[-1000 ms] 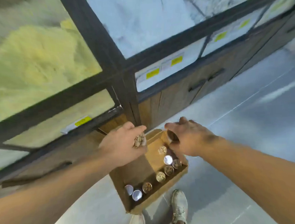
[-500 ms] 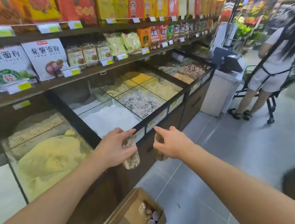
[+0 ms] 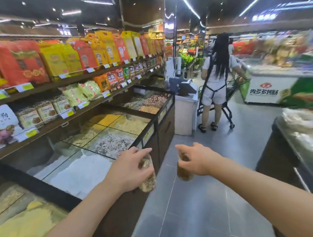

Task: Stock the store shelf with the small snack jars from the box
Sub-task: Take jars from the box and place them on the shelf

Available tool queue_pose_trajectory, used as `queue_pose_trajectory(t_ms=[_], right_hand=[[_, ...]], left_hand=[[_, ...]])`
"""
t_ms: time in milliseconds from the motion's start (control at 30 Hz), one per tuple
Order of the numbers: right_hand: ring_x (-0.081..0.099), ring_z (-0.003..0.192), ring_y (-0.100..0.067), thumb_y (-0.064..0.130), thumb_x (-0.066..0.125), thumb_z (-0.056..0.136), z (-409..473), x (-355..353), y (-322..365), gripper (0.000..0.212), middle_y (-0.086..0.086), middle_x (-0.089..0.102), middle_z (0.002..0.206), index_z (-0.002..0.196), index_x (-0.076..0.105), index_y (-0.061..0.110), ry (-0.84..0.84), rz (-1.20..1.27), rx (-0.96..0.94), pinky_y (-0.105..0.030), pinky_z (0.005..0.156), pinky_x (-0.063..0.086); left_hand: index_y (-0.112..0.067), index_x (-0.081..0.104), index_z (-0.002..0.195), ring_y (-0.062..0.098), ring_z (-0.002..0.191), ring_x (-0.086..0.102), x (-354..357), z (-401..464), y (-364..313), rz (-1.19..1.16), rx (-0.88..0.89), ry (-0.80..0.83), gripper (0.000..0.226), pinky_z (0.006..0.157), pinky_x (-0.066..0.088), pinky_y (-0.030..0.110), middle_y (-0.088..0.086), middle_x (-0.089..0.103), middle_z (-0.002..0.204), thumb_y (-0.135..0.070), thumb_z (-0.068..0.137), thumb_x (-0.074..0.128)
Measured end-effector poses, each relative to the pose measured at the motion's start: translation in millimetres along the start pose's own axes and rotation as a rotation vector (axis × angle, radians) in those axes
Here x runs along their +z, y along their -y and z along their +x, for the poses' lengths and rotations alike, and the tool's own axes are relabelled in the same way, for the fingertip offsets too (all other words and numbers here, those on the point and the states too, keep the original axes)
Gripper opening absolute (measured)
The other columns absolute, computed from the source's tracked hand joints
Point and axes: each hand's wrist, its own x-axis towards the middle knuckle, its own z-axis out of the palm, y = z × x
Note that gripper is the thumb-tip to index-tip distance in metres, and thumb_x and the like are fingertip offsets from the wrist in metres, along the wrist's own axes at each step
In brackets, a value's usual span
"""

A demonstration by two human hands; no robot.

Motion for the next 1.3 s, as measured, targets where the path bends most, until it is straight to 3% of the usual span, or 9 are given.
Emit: queue_pose_trajectory(t_ms=[167,433,733,867,1000,1300], right_hand=[[0.054,0.121,-0.037,0.056,0.044,0.098,-45,-24,-69,0.062,-0.012,0.041,0.143,0.155,0.025,0.046,-0.087,0.033,0.189,-0.039,0.097,0.047],[0.053,0.122,-0.039,0.059,0.044,0.097,-143,-45,-181,0.064,-0.015,0.044,0.140,0.157,0.025,0.046,-0.162,0.064,0.409,-0.042,0.101,0.047],[0.050,0.128,-0.041,0.064,0.043,0.091,-280,-51,-336,0.070,-0.016,0.042,0.146,0.157,0.024,0.048,-0.216,0.079,0.617,-0.043,0.103,0.046],[0.057,0.118,-0.038,0.059,0.045,0.097,-353,-51,-407,0.064,-0.017,0.045,0.142,0.157,0.025,0.047,-0.252,0.084,0.726,-0.038,0.093,0.049],[0.050,0.131,-0.042,0.063,0.046,0.095,-429,-37,-471,0.066,-0.019,0.039,0.150,0.156,0.022,0.052,-0.352,0.134,0.913,-0.045,0.107,0.044],[0.054,0.125,-0.038,0.063,0.045,0.096,-623,-18,-549,0.071,-0.016,0.037,0.153,0.158,0.017,0.048,-0.440,0.195,1.307,-0.042,0.100,0.051]], left_hand=[[-0.046,0.045,0.147,0.005,0.108,0.053,19,24,-67,-0.016,0.176,0.055,0.066,0.088,0.049,0.030,-0.018,0.051,0.115,-0.061,0.083,0.048],[-0.049,0.046,0.146,0.003,0.102,0.054,75,48,-198,-0.092,0.403,0.111,0.063,0.083,0.047,0.025,-0.019,0.052,0.108,-0.062,0.085,0.057],[-0.048,0.045,0.147,0.007,0.111,0.055,163,38,-393,-0.129,0.584,0.233,0.063,0.089,0.048,0.029,-0.020,0.052,0.115,-0.058,0.086,0.057],[-0.052,0.045,0.145,0.007,0.108,0.057,202,20,-490,-0.121,0.672,0.259,0.059,0.084,0.046,0.027,-0.022,0.053,0.113,-0.058,0.088,0.055],[-0.054,0.039,0.148,0.004,0.093,0.051,243,-1,-583,-0.121,0.775,0.324,0.061,0.077,0.045,0.026,-0.025,0.047,0.102,-0.063,0.088,0.052],[-0.052,0.040,0.148,0.003,0.102,0.060,314,-68,-763,-0.113,1.111,0.450,0.066,0.073,0.050,0.021,-0.025,0.053,0.131,-0.076,0.087,0.045]])
